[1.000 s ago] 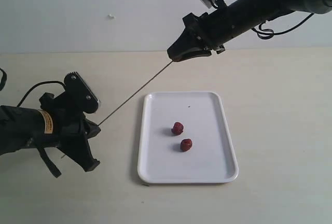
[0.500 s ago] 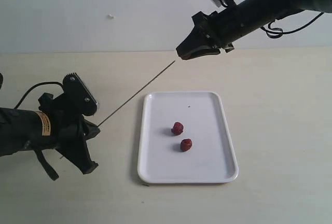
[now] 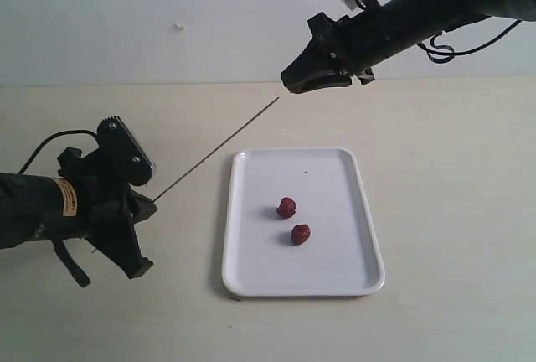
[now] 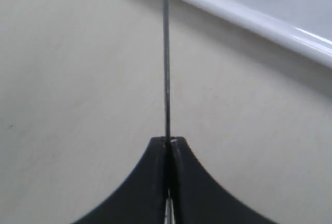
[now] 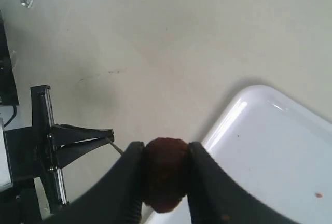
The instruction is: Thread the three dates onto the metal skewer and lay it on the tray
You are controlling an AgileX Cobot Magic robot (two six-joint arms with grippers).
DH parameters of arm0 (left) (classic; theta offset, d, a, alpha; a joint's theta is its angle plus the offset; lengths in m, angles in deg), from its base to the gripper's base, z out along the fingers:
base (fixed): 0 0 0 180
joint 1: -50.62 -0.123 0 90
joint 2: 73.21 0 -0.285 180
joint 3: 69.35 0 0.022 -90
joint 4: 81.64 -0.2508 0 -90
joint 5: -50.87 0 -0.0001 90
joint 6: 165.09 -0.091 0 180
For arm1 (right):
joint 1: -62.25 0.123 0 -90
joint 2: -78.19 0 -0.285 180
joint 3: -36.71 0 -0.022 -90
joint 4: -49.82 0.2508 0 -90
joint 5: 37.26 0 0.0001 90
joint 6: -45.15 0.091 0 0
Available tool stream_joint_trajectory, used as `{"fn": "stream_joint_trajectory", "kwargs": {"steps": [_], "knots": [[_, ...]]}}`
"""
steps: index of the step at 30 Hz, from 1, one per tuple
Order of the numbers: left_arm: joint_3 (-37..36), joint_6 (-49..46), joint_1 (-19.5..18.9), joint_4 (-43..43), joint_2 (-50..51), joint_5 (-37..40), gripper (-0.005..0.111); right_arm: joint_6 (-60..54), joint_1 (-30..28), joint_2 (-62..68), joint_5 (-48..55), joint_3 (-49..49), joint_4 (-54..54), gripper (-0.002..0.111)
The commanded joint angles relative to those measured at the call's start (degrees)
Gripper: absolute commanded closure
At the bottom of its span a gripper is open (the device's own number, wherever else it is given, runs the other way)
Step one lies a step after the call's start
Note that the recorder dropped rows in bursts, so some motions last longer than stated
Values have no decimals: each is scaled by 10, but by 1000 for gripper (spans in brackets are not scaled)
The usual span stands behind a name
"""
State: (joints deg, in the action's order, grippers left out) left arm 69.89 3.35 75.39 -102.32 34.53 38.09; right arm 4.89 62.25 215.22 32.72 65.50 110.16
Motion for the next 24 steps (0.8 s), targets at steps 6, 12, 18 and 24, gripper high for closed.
{"fn": "stream_joint_trajectory", "kwargs": {"steps": [6, 12, 18, 24], "knots": [[-3, -2, -15, 5, -6, -26, 107, 0, -1, -5, 0, 4, 13, 81], [-3, -2, -15, 4, -6, -26, 107, 0, 6, -5, 0, 4, 23, 81], [-3, -2, -15, 3, -6, -27, 107, 0, 16, -5, 0, 4, 29, 81], [-3, -1, -14, 3, -6, -29, 107, -1, 16, -5, 0, 4, 31, 81]]}}
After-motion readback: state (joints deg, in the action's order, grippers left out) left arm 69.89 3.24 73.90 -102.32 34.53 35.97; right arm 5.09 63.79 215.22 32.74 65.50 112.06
